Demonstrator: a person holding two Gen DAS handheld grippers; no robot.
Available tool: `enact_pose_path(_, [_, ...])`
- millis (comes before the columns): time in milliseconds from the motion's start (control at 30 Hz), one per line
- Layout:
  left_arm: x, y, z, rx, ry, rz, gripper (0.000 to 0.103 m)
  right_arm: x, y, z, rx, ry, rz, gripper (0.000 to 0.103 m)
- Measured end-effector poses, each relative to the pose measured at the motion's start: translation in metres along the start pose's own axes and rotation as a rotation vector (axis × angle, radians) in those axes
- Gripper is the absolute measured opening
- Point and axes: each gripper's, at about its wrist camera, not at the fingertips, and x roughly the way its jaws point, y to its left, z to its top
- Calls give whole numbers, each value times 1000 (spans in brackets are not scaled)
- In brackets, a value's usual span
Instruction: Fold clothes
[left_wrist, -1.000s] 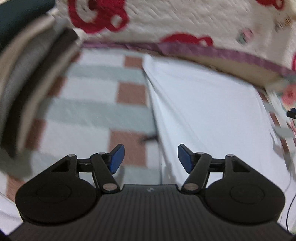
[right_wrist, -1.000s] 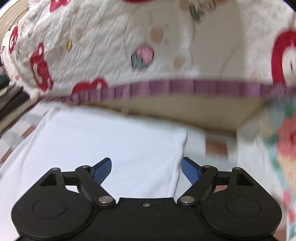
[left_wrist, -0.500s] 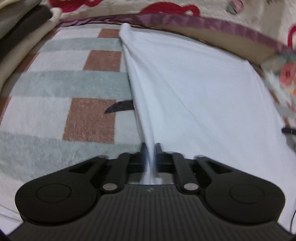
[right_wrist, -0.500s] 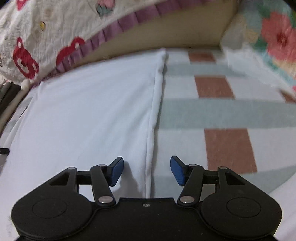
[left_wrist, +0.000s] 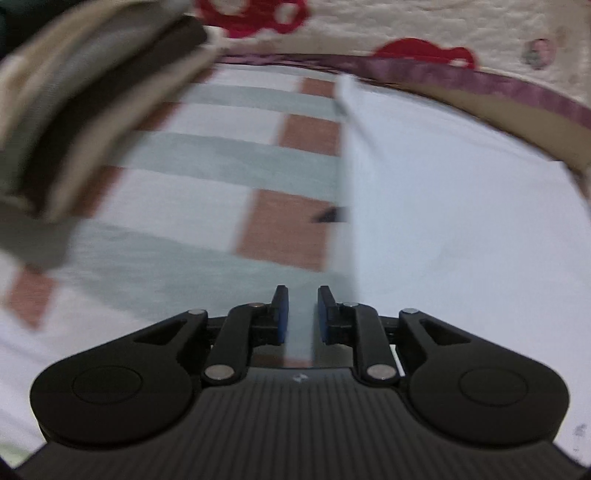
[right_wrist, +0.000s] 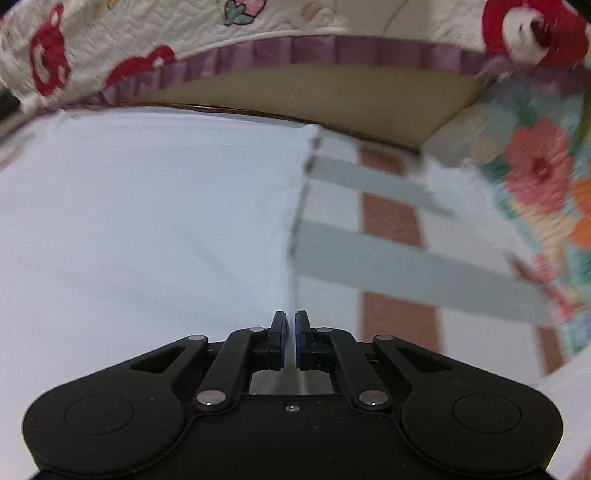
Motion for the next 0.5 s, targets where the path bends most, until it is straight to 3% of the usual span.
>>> enact_pose_path(33, [-8,8,0,-15,-5,15,19,-4,-1,1,-1,-3,-27,5])
enact_pose_path(100, [-23,23,1,-44,-14,46,25,-17,-7,2,45,-27,6,12])
enact_pose_path(133, [-32,31,1,-61,-20,60,33,-24,-6,1,61,-41,52,19])
enact_pose_path(167, [-42,43,1,-87,-29,71,36,-31,-5,0,77,-56,98,32])
enact_pose_path(233, [-60,65,-4,-130,-48,103,44,-44,-3,-1,109,-86,189,43])
enact_pose_path(333, [-73,95,-21,-222,-58,74,44,-64,2,-2,147,-128,320,44])
enact_pose_path(500, [-96,144,-49,-375,-75,26,48,-90,44,5,79,-159,472,48])
